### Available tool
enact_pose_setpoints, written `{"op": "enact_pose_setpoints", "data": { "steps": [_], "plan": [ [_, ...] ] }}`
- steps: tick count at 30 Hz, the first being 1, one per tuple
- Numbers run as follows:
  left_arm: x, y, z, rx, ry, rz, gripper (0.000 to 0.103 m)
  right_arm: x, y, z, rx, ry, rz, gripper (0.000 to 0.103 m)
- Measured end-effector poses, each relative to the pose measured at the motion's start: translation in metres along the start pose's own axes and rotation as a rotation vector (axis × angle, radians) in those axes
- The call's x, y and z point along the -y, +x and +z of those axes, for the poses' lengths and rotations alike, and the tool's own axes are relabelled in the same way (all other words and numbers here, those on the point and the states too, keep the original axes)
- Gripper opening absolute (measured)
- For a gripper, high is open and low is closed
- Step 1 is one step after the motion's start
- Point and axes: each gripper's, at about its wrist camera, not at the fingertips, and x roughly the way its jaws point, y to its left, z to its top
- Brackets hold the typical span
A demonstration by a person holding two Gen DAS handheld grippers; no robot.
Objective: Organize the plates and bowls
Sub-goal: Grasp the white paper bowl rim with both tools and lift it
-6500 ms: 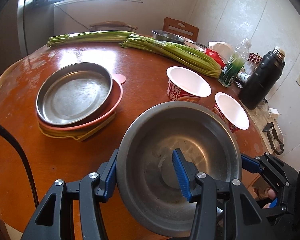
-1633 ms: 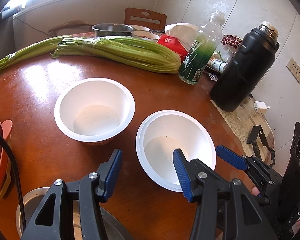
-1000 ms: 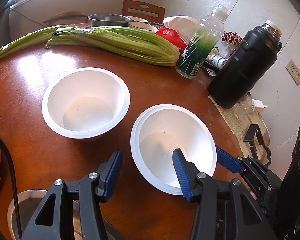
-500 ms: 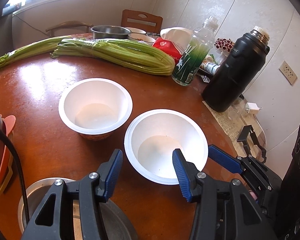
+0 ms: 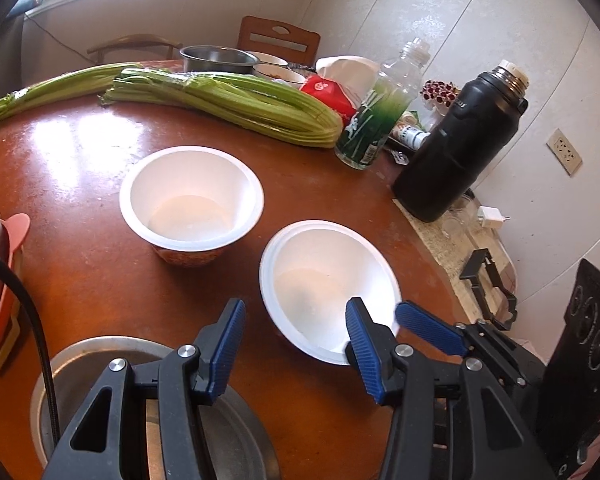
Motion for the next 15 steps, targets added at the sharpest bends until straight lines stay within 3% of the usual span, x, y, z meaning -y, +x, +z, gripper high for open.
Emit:
{"op": "enact_pose_setpoints", "data": {
  "steps": [6,11,15],
  "plan": [
    [-0.006,0.007,0.009,0.001,-0.022,0.022,0.052,0.027,0.003,0.004,-0.009,0.091,-0.047,0.055],
    [-0.005,0.025,0.01,-0.046,-0.027,0.035,0.052,0.031,0.02,0.006,-0.063,0.081,-0.03,0.055],
    [-0.007,0.035,0.01,-0.077,-0.038,-0.01,0.052,0.022,0.028,0.005,-0.086,0.048,0.013,0.055]
  ]
}}
